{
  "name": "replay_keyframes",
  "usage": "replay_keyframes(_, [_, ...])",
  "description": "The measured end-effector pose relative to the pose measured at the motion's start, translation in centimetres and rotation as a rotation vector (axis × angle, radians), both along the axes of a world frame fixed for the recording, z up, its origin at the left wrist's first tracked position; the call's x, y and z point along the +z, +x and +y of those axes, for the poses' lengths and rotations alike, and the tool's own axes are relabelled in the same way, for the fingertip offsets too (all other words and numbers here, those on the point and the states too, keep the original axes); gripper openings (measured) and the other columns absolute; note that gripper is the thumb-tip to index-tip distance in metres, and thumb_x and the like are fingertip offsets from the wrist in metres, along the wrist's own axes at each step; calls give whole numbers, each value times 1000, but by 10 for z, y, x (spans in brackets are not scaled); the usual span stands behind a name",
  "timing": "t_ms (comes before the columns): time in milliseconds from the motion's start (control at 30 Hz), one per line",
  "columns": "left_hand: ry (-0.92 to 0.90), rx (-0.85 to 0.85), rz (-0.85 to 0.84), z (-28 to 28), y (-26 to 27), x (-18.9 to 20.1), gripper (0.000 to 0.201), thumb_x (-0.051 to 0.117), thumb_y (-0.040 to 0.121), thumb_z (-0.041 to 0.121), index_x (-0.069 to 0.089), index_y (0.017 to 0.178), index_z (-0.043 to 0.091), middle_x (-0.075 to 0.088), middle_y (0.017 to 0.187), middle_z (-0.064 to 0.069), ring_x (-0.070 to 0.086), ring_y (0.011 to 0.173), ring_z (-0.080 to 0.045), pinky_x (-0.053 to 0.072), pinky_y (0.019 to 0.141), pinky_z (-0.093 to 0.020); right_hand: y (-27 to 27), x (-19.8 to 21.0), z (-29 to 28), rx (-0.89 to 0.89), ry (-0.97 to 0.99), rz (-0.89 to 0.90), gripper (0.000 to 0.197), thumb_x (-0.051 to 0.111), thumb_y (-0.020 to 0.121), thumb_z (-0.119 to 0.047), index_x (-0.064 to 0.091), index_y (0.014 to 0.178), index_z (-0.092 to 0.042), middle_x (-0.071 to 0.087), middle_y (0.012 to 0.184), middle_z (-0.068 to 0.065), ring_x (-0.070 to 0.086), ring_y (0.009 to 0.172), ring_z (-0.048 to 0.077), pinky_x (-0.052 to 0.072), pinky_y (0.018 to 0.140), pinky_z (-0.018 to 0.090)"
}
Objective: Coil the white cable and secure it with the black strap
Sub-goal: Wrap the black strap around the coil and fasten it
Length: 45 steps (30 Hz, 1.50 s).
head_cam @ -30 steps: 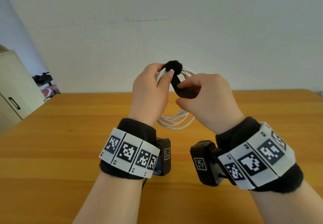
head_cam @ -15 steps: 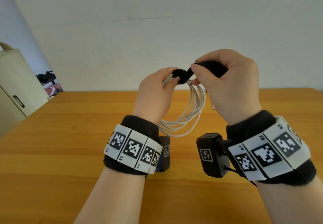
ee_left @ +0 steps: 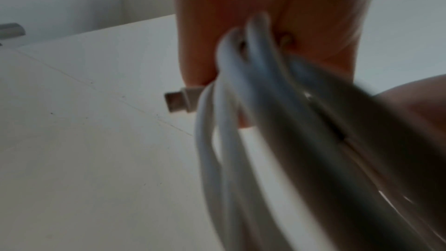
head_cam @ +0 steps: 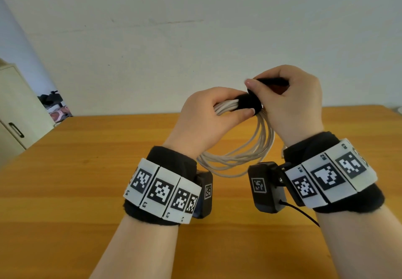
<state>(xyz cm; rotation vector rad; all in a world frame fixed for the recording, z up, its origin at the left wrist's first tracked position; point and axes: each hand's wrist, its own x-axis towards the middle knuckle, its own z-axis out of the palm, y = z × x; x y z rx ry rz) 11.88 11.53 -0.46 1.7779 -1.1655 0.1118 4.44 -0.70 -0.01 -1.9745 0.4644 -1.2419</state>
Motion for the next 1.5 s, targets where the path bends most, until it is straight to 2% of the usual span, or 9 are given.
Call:
replay_keyframes(100, [-12, 13, 2, 0, 1, -1, 24, 72, 78, 28, 71, 102, 25, 63, 83, 23, 59, 78, 10, 42, 69, -3, 0, 1, -1, 28, 43, -7, 27, 73, 76, -33, 65, 92, -13, 68, 78, -3, 67, 77, 11, 55, 74, 27])
replay_keyframes(200, [-42, 17, 26, -1, 0, -2, 26, 74, 77, 27, 66, 102, 26, 64, 80, 20, 60, 75, 8, 42, 67, -4, 0, 0, -3, 46, 103, -37, 39, 77, 72, -33, 53, 98, -15, 67, 69, -4, 63, 62, -3, 48, 61, 7])
replay_keyframes(300, [-89, 9, 57, -2, -3, -2, 38, 76, 75, 25, 56, 107, 29, 66, 75, 16, 63, 69, 7, 43, 64, -4, -2, -1, -4, 38, 157, -80, 48, 79, 69, -33, 45, 100, -18, 64, 64, -6, 59, 54, -8, 41, 54, 1])
replay_keyframes(533, [-130, 50, 50, -5, -2, -5, 45, 75, 76, 25, 64, 120, 23, 64, 94, 19, 60, 87, 9, 44, 79, -3, 0, -1, -1, 104, 98, -50, 6, 70, 80, -25, 64, 79, -25, 65, 69, -15, 65, 66, -2, 51, 64, 10])
replay_keyframes(867, [-153, 162, -1, -4, 4, -5, 16, 68, 83, 30, 73, 96, 23, 59, 76, 26, 56, 76, 14, 40, 68, -4, -1, 0, 6, 151, 4, -2, 6, 59, 89, -22, 65, 89, -22, 64, 77, -17, 63, 75, 0, 48, 66, 5])
replay_keyframes(1000, [-247, 207, 121, -2, 9, -5, 13, 64, 86, 26, 67, 96, 18, 62, 76, 17, 58, 70, 12, 40, 61, -2, -5, 6, 14, 79, -27, -81, 12, 59, 88, -25, 67, 82, -18, 66, 71, -14, 62, 68, 3, 49, 64, 13])
replay_keyframes(1067, [-273, 236, 141, -1, 10, -5, 10, 62, 88, 28, 65, 95, 20, 60, 75, 18, 55, 68, 16, 39, 60, -2, -7, 9, 19, 128, -36, 32, 14, 59, 87, -25, 69, 79, -18, 69, 69, -10, 64, 64, 5, 52, 64, 18])
replay_keyframes(1300, [-266, 305, 164, -5, 14, -9, 24, 61, 88, 35, 67, 102, 16, 59, 81, 16, 55, 75, 4, 39, 63, -3, 0, -5, 34, 130, -179, 381, 36, 69, 79, -32, 54, 110, -19, 65, 102, -4, 65, 89, 16, 53, 80, 35])
replay_keyframes(1500, [-234, 301, 149, -7, 11, -10, 26, 58, 89, 35, 65, 104, 14, 64, 88, 8, 56, 79, 3, 39, 63, -1, 6, -14, 35, 43, -266, 324, 36, 71, 75, -18, 50, 104, -15, 68, 88, -1, 66, 84, 22, 53, 75, 42])
